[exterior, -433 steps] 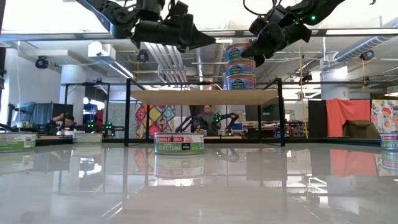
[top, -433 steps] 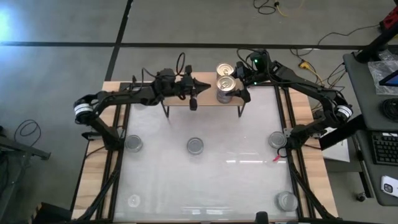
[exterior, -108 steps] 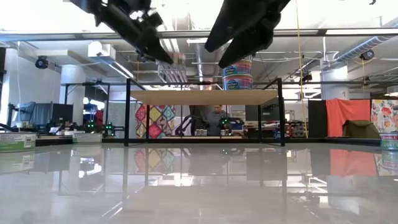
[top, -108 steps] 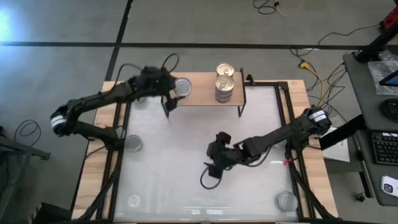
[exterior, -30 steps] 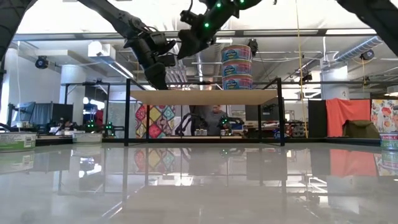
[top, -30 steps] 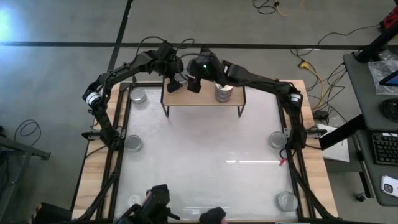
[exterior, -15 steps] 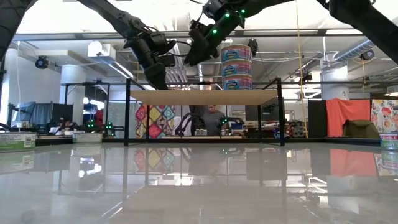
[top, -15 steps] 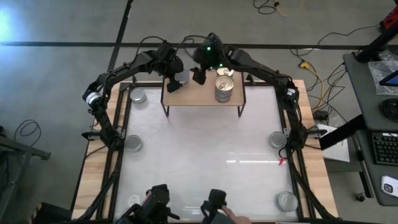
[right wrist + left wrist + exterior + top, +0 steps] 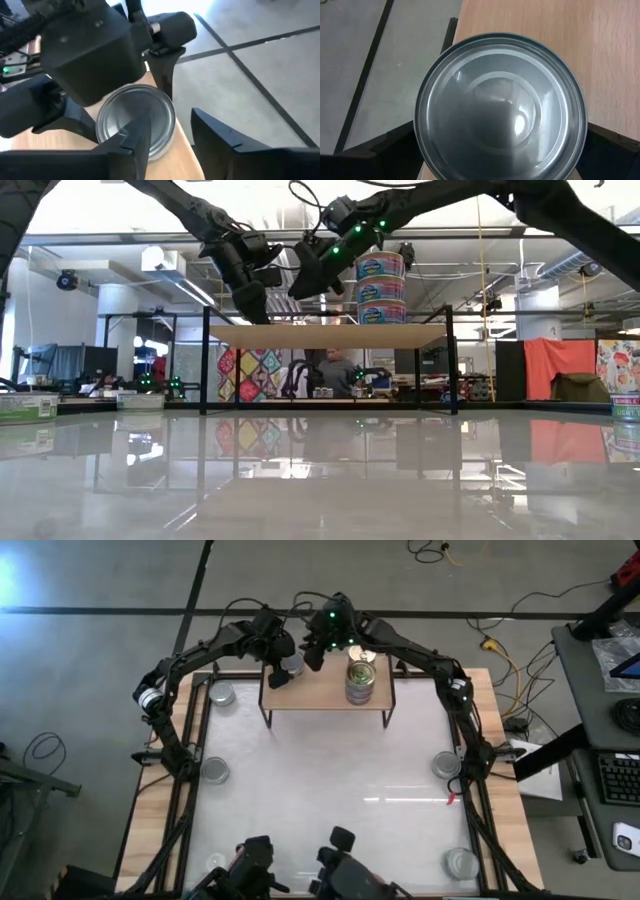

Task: Stack canned seafood by type on shelf
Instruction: Put the green tuna on the shelf

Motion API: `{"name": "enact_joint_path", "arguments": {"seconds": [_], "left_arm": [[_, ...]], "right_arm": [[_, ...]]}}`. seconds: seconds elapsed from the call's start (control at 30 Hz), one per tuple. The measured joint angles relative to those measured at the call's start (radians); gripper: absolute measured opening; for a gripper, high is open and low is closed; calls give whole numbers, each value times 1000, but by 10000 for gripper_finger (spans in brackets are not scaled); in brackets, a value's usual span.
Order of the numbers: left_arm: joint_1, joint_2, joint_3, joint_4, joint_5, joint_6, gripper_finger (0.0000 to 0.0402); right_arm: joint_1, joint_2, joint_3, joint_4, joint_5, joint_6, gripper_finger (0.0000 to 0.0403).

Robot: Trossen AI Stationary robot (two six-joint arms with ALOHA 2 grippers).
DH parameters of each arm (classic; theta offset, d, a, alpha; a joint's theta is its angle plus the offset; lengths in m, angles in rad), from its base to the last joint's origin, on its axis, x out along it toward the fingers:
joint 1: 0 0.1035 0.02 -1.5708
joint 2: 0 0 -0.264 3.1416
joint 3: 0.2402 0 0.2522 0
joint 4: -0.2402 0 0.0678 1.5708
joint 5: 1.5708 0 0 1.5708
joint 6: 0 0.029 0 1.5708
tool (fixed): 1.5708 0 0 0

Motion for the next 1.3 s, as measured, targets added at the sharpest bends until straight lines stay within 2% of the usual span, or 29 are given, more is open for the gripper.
{"name": "enact_joint_path", "arguments": {"seconds": [0.23,0.53,0.8,1.3], "left_arm": [[1,0,-1,6,18,2,398],[1,0,-1,28,19,-15,399],[0,0,-1,54,41,-21,400],[0,0,-1,48,75,-18,400]], "right_arm": [[-7,36,6,3,-101,-5,74],[-6,65,6,17,-110,-19,30],[-4,65,-7,24,-110,-35,18],[-4,65,-29,28,-109,-58,18]]}}
